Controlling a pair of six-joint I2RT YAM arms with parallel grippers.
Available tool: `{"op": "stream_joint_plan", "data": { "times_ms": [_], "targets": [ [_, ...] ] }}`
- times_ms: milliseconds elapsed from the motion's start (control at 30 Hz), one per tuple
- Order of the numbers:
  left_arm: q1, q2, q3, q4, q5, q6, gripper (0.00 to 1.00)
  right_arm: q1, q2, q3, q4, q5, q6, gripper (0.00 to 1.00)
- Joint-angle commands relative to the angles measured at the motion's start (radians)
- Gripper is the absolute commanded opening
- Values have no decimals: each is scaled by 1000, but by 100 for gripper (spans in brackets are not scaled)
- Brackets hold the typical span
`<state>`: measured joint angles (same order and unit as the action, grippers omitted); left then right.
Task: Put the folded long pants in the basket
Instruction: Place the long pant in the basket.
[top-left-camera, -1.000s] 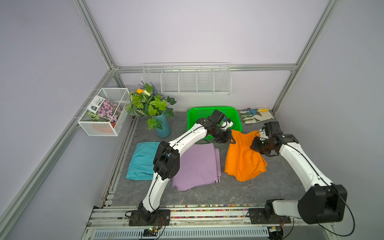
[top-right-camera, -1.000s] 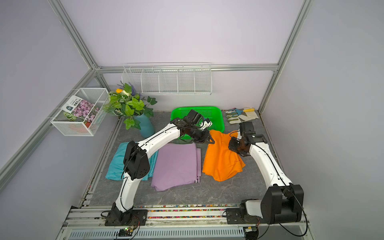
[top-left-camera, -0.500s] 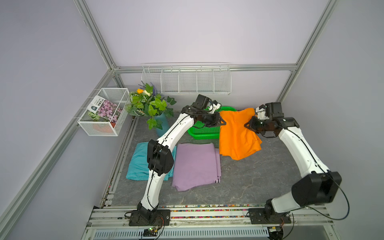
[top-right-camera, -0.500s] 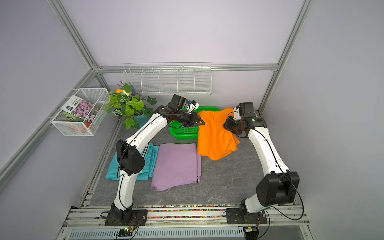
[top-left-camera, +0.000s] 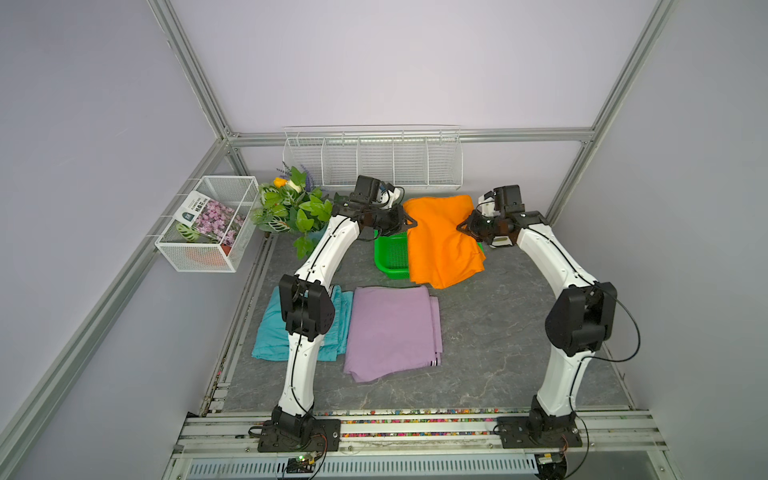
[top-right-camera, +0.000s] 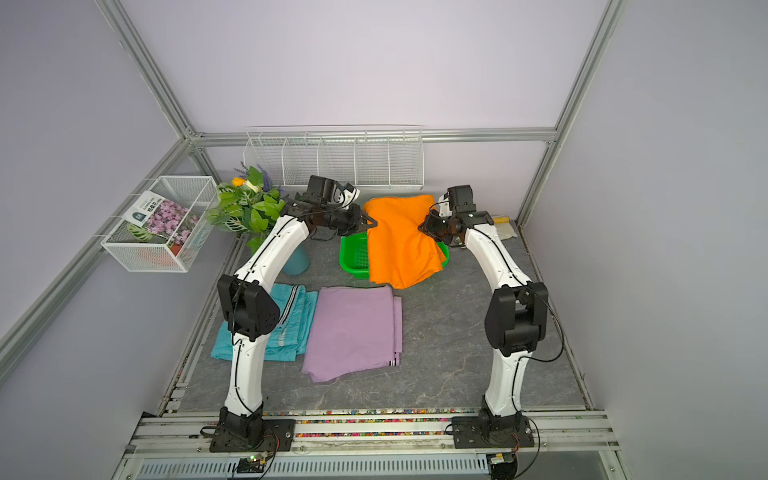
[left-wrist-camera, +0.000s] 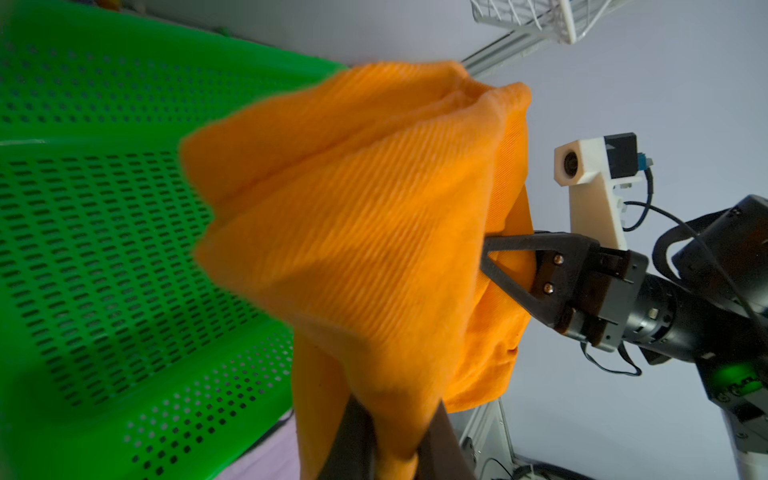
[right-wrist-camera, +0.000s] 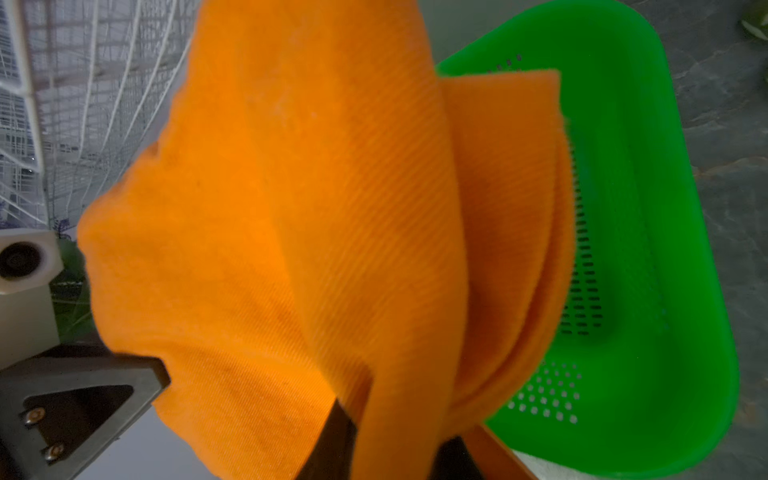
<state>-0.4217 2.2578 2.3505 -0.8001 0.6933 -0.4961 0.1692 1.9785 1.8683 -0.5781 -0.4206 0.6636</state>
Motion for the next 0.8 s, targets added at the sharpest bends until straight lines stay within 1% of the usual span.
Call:
{"op": "stream_joint_plan", "data": {
  "times_ms": [0, 133, 200, 267, 367, 467, 600, 700, 767],
  "targets": [
    [8, 33, 83, 25, -122, 43, 0, -5, 26, 66, 121, 6, 41, 0],
    [8, 62, 95, 62, -210, 58, 0, -4, 103, 128, 144, -5, 43, 0],
    [8, 77, 95, 81, -240, 65, 0, -3, 141, 160, 146, -9, 52, 0],
    [9, 97, 96, 99, -248, 63, 0, -4, 178, 192, 125, -1, 56, 0],
    [9, 132, 110, 109, -262, 62, 0, 0, 211, 193, 127, 14, 48, 0],
    [9, 161, 108, 130, -303, 63, 0, 5, 250, 182, 141, 40, 34, 0],
    [9, 194, 109, 185, -346, 54, 0, 8, 307, 173, 194, 58, 46, 0],
    [9, 213, 105, 216, -404, 52, 0, 14, 340, 173, 225, 95, 70, 0],
    [10, 230, 105, 235, -415, 37, 0, 20, 352, 171, 227, 130, 87, 0]
  ]
}}
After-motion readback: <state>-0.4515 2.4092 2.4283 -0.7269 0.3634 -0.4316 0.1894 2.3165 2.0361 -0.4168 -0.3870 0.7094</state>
